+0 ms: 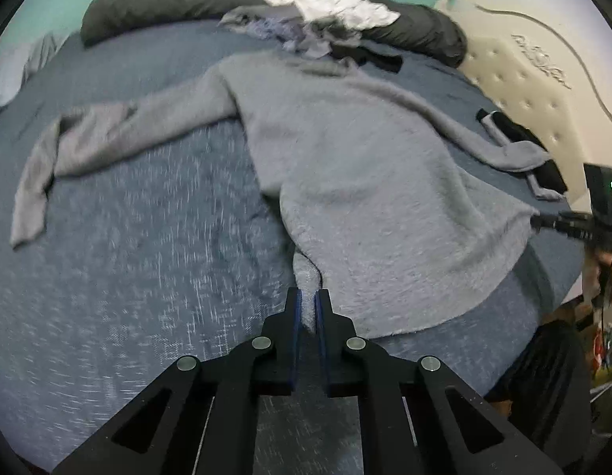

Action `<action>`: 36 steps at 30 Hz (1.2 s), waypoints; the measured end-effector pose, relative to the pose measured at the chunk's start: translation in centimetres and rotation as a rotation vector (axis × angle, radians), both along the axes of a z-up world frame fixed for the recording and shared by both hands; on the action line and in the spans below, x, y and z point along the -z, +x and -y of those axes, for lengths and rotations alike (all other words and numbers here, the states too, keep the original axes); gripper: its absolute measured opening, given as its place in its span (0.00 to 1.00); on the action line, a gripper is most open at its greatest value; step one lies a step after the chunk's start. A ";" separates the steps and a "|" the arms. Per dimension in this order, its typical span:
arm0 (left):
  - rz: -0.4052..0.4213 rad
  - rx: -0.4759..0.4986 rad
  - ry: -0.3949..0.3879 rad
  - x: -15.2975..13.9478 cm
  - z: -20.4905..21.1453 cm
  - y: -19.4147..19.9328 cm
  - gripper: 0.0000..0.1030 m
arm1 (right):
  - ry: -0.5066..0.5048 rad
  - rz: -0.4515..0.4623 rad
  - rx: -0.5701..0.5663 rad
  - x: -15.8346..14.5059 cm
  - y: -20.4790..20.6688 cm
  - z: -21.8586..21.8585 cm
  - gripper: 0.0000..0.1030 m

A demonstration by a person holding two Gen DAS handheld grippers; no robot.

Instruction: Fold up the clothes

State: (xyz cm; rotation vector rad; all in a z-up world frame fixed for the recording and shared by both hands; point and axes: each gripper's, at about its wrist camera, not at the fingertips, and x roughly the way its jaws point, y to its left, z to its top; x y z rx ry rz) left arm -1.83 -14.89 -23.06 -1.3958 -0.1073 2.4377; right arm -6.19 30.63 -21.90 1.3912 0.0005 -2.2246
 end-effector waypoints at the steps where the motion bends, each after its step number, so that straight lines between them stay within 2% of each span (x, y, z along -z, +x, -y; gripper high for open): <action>1: -0.012 0.007 0.007 -0.9 -0.1 0.3 0.07 | -0.012 -0.013 0.003 -1.1 0.1 -0.3 0.05; 7: -0.070 0.044 0.069 -6.1 -0.6 2.0 0.07 | -0.083 -0.060 0.038 -7.2 0.6 -2.4 0.05; 10: -0.048 0.039 0.083 -6.4 -0.3 1.9 0.07 | -0.090 -0.032 0.064 -7.9 0.5 -3.6 0.05; 12: -0.025 0.030 0.087 -6.0 0.0 1.6 0.07 | -0.052 -0.001 0.092 -7.0 0.0 -4.1 0.05; 17: 0.034 -0.031 0.093 -2.9 0.6 -0.3 0.07 | -0.005 0.048 0.141 -3.0 -1.4 -4.4 0.05; 22: 0.076 -0.064 0.082 0.1 -0.3 -2.3 0.07 | 0.065 0.032 0.144 0.4 -3.1 -3.5 0.05; 30: 0.119 -0.105 0.072 3.5 -1.2 -5.8 0.09 | 0.161 0.049 0.154 3.9 -6.0 -3.1 0.05; 33: 0.132 -0.123 0.070 4.7 -1.4 -6.7 0.17 | 0.166 0.062 0.171 4.8 -6.9 -3.3 0.06; 36: 0.145 -0.146 0.099 5.5 -1.1 -7.1 0.34 | 0.145 0.070 0.191 5.3 -7.2 -3.7 0.07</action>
